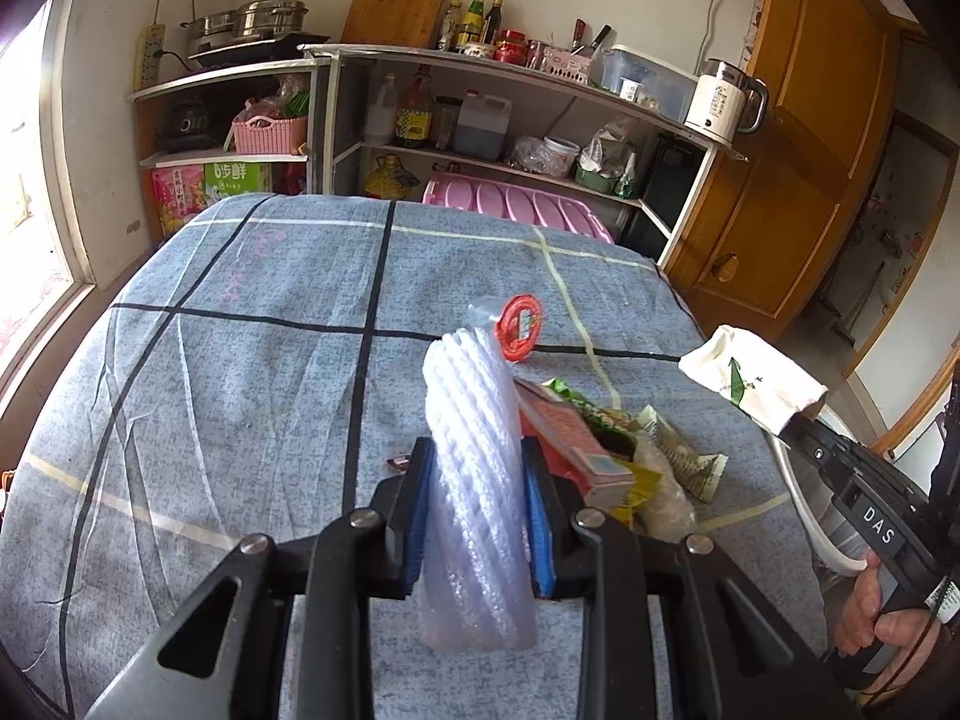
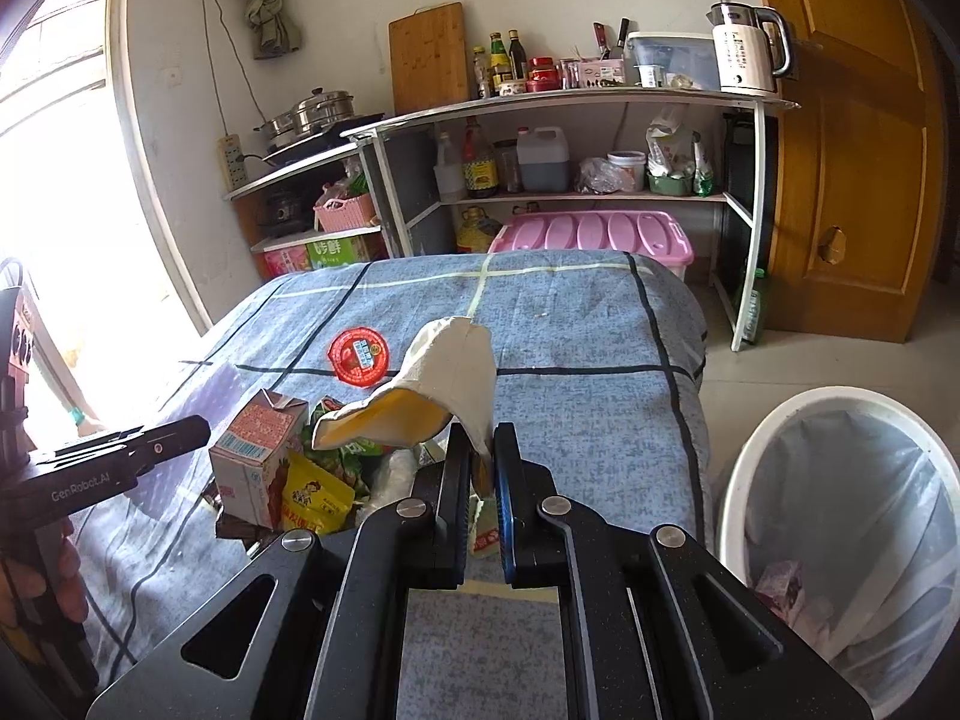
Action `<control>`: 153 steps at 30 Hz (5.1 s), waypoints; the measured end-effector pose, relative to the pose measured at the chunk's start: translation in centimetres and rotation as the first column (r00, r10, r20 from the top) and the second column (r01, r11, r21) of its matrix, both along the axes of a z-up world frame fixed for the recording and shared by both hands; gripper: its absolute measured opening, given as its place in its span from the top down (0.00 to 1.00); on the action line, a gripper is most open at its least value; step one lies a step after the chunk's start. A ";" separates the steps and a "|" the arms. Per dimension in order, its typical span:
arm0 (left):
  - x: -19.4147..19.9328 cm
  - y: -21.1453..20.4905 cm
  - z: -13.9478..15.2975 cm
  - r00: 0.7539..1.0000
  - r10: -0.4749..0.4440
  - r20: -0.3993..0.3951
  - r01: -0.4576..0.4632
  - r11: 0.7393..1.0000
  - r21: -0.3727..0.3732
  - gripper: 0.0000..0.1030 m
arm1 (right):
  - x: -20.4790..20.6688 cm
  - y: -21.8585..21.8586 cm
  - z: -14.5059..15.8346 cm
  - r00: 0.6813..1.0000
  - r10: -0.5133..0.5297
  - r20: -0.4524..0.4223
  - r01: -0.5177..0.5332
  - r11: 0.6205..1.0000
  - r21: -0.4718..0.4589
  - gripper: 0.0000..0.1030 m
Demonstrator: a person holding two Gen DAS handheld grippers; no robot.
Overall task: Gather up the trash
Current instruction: 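Grasp the foam net with the left tool while the right grasps the paper bag, then carry the foam net and paper bag over the white bin and release both, then move both open tools back over the trash on the bed, then grasp the white milk carton with the left tool while the right grasps the green-printed snack wrapper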
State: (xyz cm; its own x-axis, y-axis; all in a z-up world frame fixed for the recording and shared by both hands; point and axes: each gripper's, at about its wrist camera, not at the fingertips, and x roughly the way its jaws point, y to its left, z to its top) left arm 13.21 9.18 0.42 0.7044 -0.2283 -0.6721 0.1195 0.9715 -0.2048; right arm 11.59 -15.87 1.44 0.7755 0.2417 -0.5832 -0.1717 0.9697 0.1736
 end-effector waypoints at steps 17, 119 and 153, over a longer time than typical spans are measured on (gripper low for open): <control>-2.1 -10.2 3.1 0.976 -0.209 0.062 0.209 0.978 0.006 0.72 | -4.8 -7.8 2.3 0.990 -0.130 0.052 0.129 0.991 0.016 0.92; 0.2 -5.8 -1.2 0.999 -0.037 -0.002 0.037 0.997 0.061 0.33 | 4.4 1.6 -4.1 0.972 0.112 -0.207 -0.130 0.989 -0.075 0.48; 1.2 -2.2 -2.6 0.997 0.072 -0.034 -0.071 0.997 0.017 0.64 | 4.4 2.3 -5.1 0.965 0.116 -0.233 -0.149 0.981 -0.127 0.74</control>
State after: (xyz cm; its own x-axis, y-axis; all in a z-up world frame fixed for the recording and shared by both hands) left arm 14.42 6.93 -2.17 0.6948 -0.1673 -0.6994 0.0430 0.9805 -0.1918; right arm 15.98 -13.55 -3.70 0.5878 0.2358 -0.7739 -0.2729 0.9583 0.0847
